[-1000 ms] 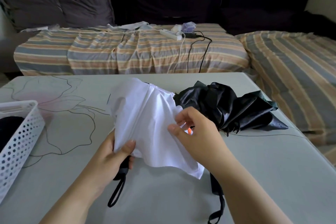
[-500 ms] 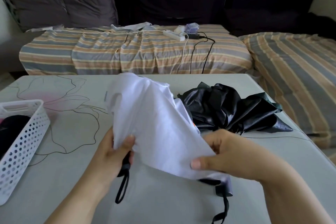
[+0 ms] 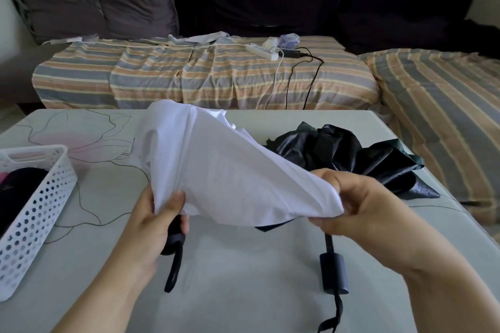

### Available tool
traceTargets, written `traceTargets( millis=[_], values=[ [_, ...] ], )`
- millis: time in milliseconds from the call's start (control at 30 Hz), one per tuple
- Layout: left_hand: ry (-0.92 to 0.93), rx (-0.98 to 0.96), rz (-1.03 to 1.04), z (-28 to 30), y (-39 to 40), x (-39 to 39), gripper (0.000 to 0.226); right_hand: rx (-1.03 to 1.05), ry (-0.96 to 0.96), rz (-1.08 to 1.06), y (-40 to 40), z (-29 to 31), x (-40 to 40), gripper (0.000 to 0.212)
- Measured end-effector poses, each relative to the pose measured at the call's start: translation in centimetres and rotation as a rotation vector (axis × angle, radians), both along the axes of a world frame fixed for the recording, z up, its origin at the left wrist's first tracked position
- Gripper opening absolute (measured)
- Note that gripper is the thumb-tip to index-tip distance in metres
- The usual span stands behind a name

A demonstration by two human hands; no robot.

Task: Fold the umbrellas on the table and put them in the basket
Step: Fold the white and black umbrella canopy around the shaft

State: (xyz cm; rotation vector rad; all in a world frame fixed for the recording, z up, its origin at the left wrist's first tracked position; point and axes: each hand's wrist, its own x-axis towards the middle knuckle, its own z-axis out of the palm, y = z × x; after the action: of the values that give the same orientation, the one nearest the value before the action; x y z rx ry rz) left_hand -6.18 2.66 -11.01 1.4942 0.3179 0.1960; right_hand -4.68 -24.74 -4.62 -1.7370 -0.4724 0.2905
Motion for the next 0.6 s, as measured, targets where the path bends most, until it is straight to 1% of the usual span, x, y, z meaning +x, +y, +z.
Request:
traceTargets(
  millis=[33,67,100,133,167,200,233,267,300,367,400,467,533,600],
  values=[
    [-0.003,-0.007,-0.013,0.0,0.0,0.0,0.012,-0.18,-0.051,-0.08,-0.4,-0.1,0.2,0.019],
    [-0.006,0.003,-0.036,0.2,-0.1,-0.1,0.014,-0.414,-0.095,-0.154,-0.8,-0.1,0.4,0.023],
    [-0.011,0.026,-0.069,0.2,-0.1,-0.2,0.022,-0.596,-0.131,-0.233,-1.2,0.0,0.5,0.026],
    [-0.017,0.062,-0.111,0.3,-0.2,-0.4,0.032,-0.667,-0.177,-0.309,-1.2,0.1,0.4,0.032],
    [-0.023,0.093,-0.145,0.4,-0.4,-0.5,0.036,-0.606,-0.242,-0.382,-0.8,0.3,0.2,0.042],
    [-0.027,0.113,-0.165,0.4,-0.5,-0.5,0.033,-0.439,-0.312,-0.473,-0.1,0.8,0.0,0.05],
    [-0.03,0.122,-0.18,0.4,-0.8,-0.6,0.027,-0.268,-0.363,-0.56,0.8,1.3,-0.1,0.051],
    [-0.027,0.13,-0.189,0.3,-1.1,-0.7,0.023,-0.147,-0.381,-0.598,1.8,1.7,-0.1,0.046],
    [-0.026,0.14,-0.197,0.2,-1.4,-0.8,0.02,-0.109,-0.374,-0.604,3.0,1.9,0.1,0.035],
    [-0.033,0.143,-0.21,0.1,-1.9,-1.0,0.015,-0.197,-0.306,-0.574,4.8,1.2,0.5,0.012],
    [-0.046,0.136,-0.218,0.2,-2.1,-1.1,0.017,-0.248,-0.276,-0.559,5.3,0.6,0.7,0.008],
    [-0.079,0.13,-0.248,0.4,-2.5,-1.3,0.018,-0.255,-0.272,-0.557,5.6,0.0,1.1,0.007],
    [-0.093,0.119,-0.256,0.6,-2.6,-1.4,0.025,-0.222,-0.283,-0.558,5.7,0.0,1.2,0.01],
    [-0.099,0.108,-0.264,0.6,-2.7,-1.5,0.027,-0.182,-0.268,-0.562,5.6,0.3,1.1,0.007]
  ],
)
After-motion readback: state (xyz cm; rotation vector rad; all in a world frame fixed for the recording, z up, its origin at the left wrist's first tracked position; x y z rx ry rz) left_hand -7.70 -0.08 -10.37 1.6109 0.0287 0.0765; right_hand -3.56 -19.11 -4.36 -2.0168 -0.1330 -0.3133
